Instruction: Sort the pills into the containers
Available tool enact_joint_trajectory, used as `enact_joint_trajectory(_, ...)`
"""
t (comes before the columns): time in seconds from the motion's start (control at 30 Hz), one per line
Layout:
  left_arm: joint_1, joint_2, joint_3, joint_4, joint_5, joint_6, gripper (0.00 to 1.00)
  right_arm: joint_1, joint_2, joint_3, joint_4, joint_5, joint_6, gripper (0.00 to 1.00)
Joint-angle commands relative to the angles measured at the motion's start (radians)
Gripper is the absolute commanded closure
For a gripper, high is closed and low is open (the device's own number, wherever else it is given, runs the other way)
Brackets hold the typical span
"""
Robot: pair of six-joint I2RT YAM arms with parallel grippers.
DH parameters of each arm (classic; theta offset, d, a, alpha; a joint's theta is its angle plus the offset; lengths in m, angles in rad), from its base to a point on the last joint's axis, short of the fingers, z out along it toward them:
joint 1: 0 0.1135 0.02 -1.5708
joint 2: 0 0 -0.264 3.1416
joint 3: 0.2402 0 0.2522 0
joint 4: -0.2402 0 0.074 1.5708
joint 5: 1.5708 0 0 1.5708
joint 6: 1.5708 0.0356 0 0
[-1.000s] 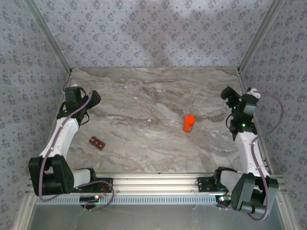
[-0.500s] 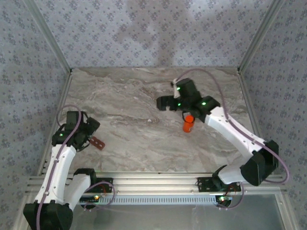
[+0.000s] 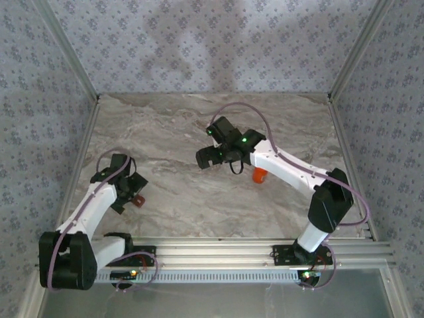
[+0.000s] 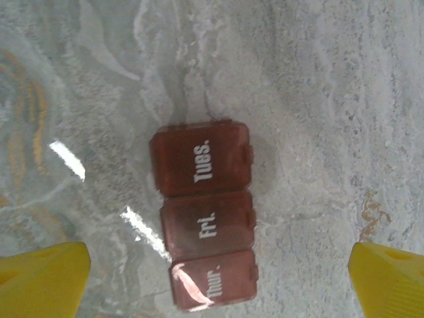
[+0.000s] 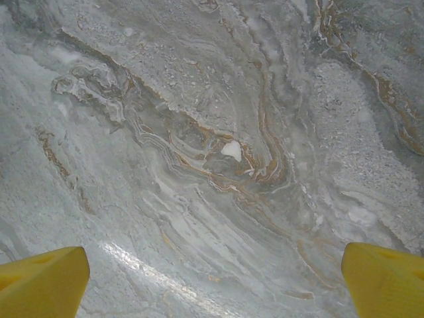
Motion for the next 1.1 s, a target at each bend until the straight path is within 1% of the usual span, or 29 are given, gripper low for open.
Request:
enact_joint_trajectory(0.0,-0.009,0.036,-0.001,0.095,0.012,0.021,0.0,-0.052,-0.048,-0.041,0.017,-0.069,0.014,0.0)
enact_joint_trajectory(0.17,-0.025,0.116,0.015,0.162,0.017,0.034,0.0,-0.1,-0.08,-0.082,0.031,-0.086,0.034,0.0)
enact_joint_trajectory(0.3,-0.059,0.165,0.039,0.202,0.018,0.034,0.0,-0.126,-0.094,-0.103,0.036,-0.094,0.043,0.0)
enact_joint_trajectory(0.47,-0.144,0.224,0.092,0.212,-0.015,0.038,0.0,-0.146,-0.106,-0.125,0.04,-0.095,0.049,0.0)
enact_joint_trajectory(0.7,-0.283,0.35,0.205,0.229,-0.042,0.03,0.0,-0.167,-0.117,-0.142,0.041,-0.098,0.051,0.0)
enact_joint_trajectory(0.9,-0.398,0.459,0.314,0.236,-0.05,0.03,0.0,-0.181,-0.124,-0.147,0.039,-0.1,0.052,0.0)
enact_joint_trajectory(1.07,-0.474,0.554,0.4,0.258,-0.053,0.024,0.0,-0.191,-0.137,-0.15,0.03,-0.095,0.05,0.0)
